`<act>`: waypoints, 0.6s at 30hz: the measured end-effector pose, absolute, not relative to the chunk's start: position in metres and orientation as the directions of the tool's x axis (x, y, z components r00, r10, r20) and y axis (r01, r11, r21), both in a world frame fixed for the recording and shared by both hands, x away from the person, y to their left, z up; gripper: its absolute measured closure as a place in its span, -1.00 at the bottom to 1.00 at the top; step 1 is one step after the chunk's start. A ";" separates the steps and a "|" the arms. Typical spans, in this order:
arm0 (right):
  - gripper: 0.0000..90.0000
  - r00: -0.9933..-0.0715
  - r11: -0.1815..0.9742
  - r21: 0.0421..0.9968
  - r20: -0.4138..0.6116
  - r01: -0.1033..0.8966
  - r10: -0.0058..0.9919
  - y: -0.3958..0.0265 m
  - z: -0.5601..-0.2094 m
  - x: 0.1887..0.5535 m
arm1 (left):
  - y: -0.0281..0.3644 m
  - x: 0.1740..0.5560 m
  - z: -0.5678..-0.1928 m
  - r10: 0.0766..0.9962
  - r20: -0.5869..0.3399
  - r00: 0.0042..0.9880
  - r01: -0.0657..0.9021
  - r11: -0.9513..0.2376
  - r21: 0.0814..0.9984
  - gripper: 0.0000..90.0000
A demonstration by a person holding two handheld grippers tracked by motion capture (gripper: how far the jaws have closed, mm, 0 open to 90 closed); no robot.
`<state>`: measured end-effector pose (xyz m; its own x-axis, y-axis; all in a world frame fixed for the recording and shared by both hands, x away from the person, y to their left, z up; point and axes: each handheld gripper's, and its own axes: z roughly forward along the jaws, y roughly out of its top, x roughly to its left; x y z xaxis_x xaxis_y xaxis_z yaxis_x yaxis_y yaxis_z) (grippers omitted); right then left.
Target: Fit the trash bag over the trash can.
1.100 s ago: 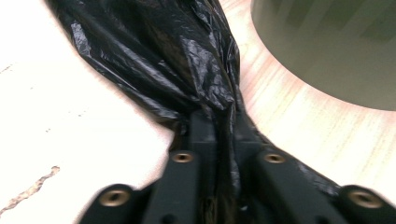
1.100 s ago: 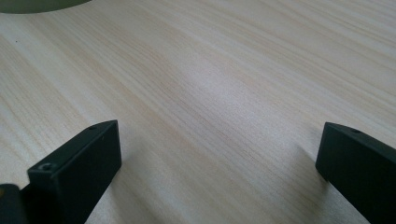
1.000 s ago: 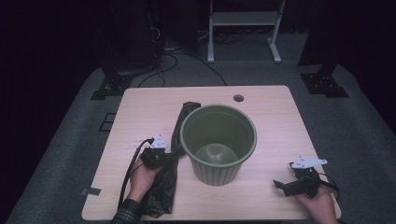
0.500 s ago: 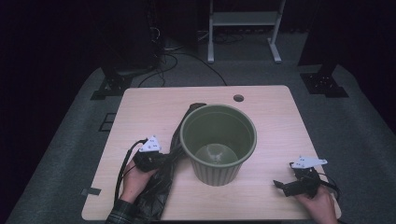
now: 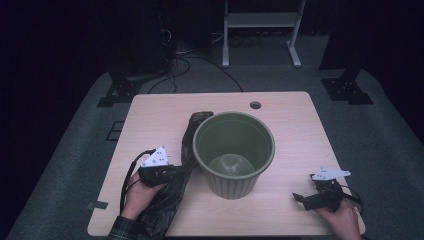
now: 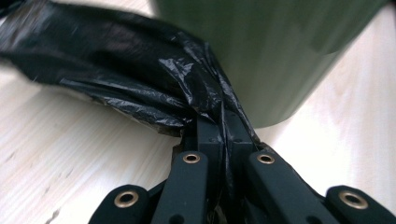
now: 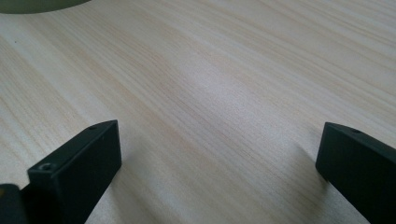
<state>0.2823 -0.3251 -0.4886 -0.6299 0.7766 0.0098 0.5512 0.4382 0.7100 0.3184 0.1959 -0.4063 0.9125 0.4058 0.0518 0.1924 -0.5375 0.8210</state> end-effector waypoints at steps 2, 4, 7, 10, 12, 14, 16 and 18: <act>-1.00 -0.630 0.439 0.710 0.009 0.551 0.777 -0.325 -0.489 0.282 | 0.194 0.316 -0.402 0.388 0.052 0.920 0.176 -0.530 0.829 0.95; -1.00 -0.630 0.439 0.710 0.009 0.551 0.777 -0.325 -0.489 0.283 | 0.192 0.314 -0.398 0.373 0.063 0.926 0.158 -0.531 0.833 0.95; -1.00 -0.629 0.438 0.710 0.009 0.551 0.777 -0.325 -0.489 0.283 | 0.189 0.311 -0.392 0.343 0.075 0.936 0.124 -0.523 0.843 0.95; -1.00 -0.629 0.437 0.710 0.010 0.553 0.778 -0.325 -0.489 0.282 | 0.187 0.307 -0.385 0.322 0.089 0.942 0.097 -0.518 0.850 0.95; -1.00 -0.628 0.437 0.709 0.010 0.553 0.778 -0.325 -0.489 0.282 | 0.185 0.304 -0.379 0.311 0.099 0.945 0.078 -0.513 0.855 0.95; -1.00 -0.628 0.437 0.710 0.010 0.553 0.778 -0.325 -0.489 0.283 | 0.184 0.301 -0.373 0.297 0.106 0.949 0.060 -0.502 0.863 0.95; -1.00 -0.628 0.437 0.710 0.010 0.553 0.778 -0.325 -0.489 0.283 | 0.183 0.298 -0.368 0.287 0.115 0.951 0.045 -0.497 0.867 0.95; -1.00 -0.628 0.437 0.710 0.010 0.553 0.778 -0.325 -0.489 0.283 | 0.183 0.296 -0.363 0.274 0.117 0.955 0.031 -0.482 0.876 0.95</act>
